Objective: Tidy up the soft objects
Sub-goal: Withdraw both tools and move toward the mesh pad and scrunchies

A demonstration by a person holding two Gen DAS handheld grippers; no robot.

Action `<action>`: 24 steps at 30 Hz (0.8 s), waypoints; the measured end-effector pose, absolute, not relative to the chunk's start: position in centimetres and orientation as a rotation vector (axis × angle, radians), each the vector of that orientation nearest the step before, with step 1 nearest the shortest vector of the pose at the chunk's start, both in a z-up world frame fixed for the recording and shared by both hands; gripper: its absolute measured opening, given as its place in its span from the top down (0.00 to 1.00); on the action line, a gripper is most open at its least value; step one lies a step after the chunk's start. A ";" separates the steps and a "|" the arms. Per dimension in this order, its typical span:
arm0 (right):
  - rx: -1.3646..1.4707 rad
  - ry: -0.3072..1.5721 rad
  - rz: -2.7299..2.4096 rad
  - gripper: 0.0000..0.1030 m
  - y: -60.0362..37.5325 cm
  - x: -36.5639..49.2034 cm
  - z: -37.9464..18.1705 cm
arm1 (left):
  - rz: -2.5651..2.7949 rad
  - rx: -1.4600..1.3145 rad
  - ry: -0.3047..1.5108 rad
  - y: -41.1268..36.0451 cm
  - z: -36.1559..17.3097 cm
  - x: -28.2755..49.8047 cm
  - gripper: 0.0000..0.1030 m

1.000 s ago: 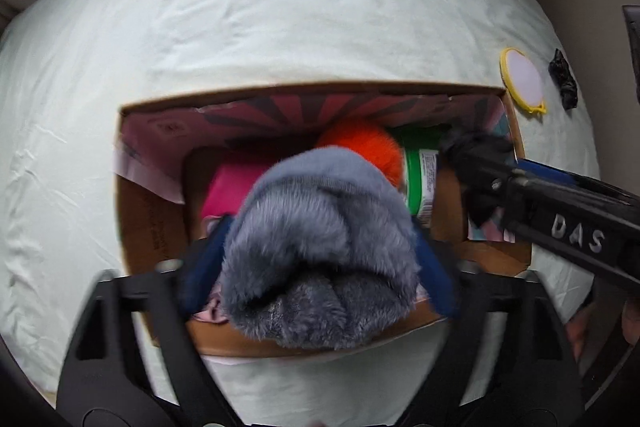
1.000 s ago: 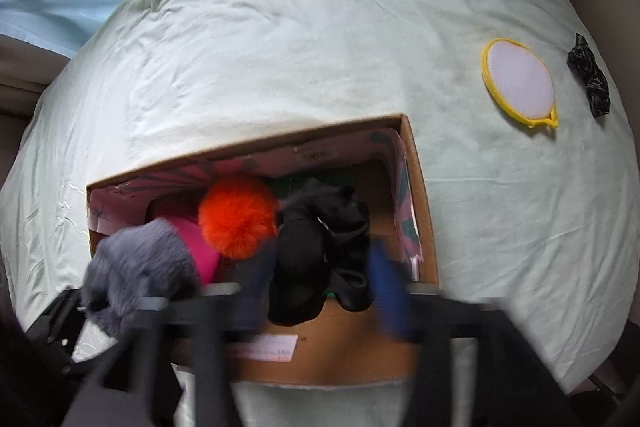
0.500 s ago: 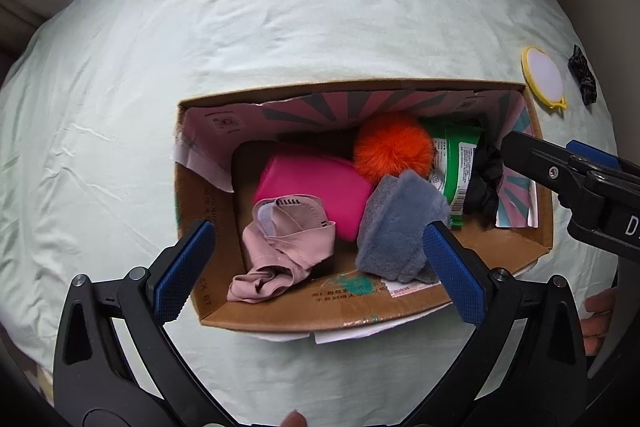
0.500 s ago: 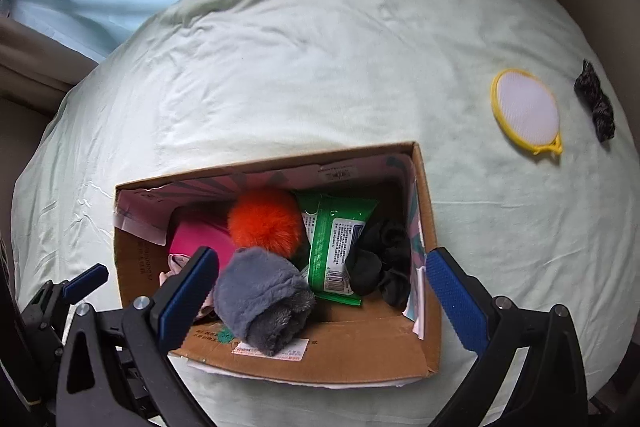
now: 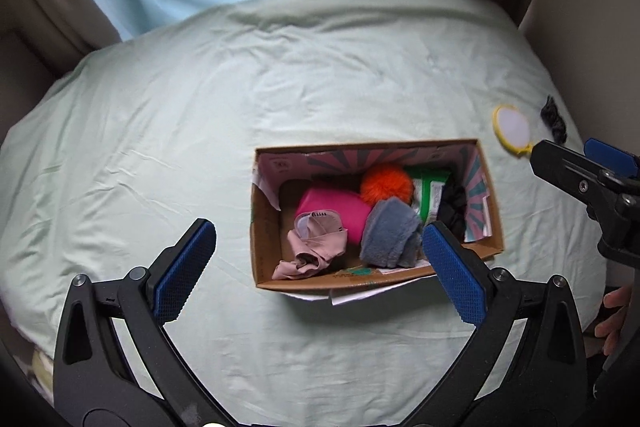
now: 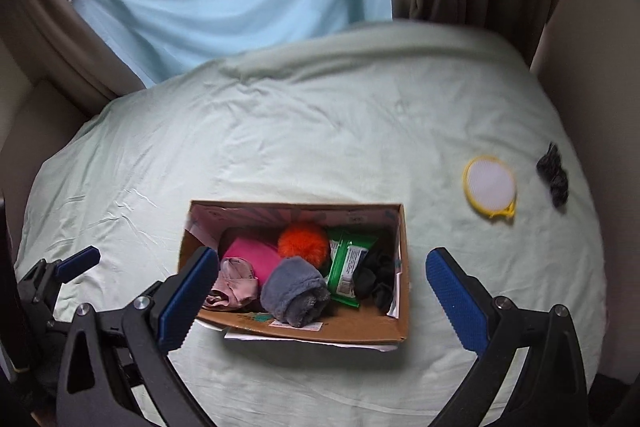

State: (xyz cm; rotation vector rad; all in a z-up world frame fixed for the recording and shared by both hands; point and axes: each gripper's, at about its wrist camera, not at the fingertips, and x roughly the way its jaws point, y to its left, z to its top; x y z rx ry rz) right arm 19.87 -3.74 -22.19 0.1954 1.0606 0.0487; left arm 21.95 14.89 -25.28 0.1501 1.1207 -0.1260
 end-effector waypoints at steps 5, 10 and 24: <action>0.123 0.948 -0.008 0.00 -3.8 15.9 -17.2 | -0.124 0.127 1.010 15.6 -20.2 18.6 0.00; 0.129 0.853 -0.035 0.00 -4.7 11.3 -13.5 | -0.103 0.110 0.906 16.5 -16.3 14.6 0.00; 0.078 0.719 -0.117 0.00 -5.2 1.1 -9.2 | -0.145 0.078 0.776 17.4 -11.6 6.5 0.00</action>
